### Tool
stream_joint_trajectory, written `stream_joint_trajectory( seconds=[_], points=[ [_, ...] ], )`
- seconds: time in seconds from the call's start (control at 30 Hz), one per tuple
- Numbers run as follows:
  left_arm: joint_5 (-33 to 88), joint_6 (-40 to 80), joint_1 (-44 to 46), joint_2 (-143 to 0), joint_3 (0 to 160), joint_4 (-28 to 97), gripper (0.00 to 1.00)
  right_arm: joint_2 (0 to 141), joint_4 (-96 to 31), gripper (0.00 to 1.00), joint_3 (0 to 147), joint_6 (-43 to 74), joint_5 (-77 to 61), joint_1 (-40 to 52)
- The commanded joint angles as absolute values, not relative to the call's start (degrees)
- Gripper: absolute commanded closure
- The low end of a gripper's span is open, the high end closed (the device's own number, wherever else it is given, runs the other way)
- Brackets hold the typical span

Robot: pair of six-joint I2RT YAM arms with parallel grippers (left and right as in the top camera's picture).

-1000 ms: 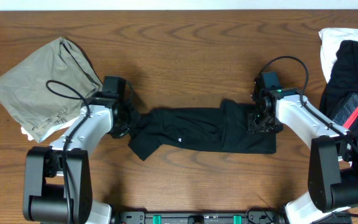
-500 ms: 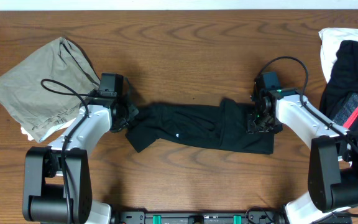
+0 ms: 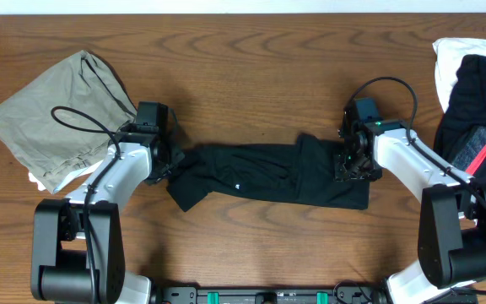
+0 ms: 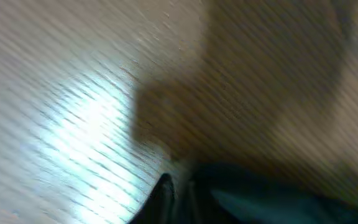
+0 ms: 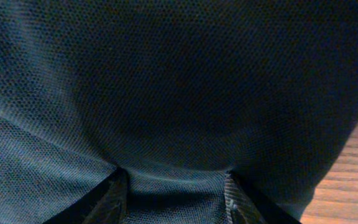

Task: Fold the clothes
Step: 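Pull the shirt's left end leftward with the left gripper to straighten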

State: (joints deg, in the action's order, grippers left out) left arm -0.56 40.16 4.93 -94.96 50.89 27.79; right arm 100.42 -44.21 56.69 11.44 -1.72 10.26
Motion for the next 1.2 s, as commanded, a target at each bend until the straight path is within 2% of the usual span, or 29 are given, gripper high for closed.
stream_joint_trajectory(
  seconds=[0.0,0.1,0.13,0.17,0.27,0.43,0.63,0.87,1.17],
  points=[
    [-8.12,40.60,3.55,-95.48,49.91,27.46,0.73,101.38,-44.62,0.50,54.63,10.41,2.37,10.11],
    [-4.25,38.59,3.49,-95.46,50.00,26.52,0.48,101.38,-44.60,0.50,54.61,10.41,2.35,10.11],
    [-1.67,37.47,3.49,-95.37,50.22,26.41,0.42,101.38,-44.60,0.50,54.61,10.41,2.35,10.11],
    [1.50,36.18,3.49,-95.24,50.57,26.48,0.41,101.38,-44.60,0.50,54.61,10.41,2.35,10.11],
    [10.28,34.30,3.49,-94.26,50.70,26.87,0.39,101.38,-44.60,0.50,54.61,10.41,2.35,10.11],
    [25.12,34.33,3.64,-94.21,50.54,28.12,0.30,101.38,-44.53,0.50,54.61,10.44,2.35,10.11],
    [23.49,34.37,4.10,-94.37,48.88,27.88,0.25,101.38,-44.62,0.50,54.61,10.41,2.35,10.13],
    [23.62,36.73,4.10,-94.37,42.35,22.04,0.21,101.38,-44.64,0.50,54.61,10.44,2.33,10.13],
    [28.05,36.69,4.99,-94.37,38.81,16.95,0.21,101.38,-44.64,0.50,54.61,10.44,2.28,10.13]
  ],
)
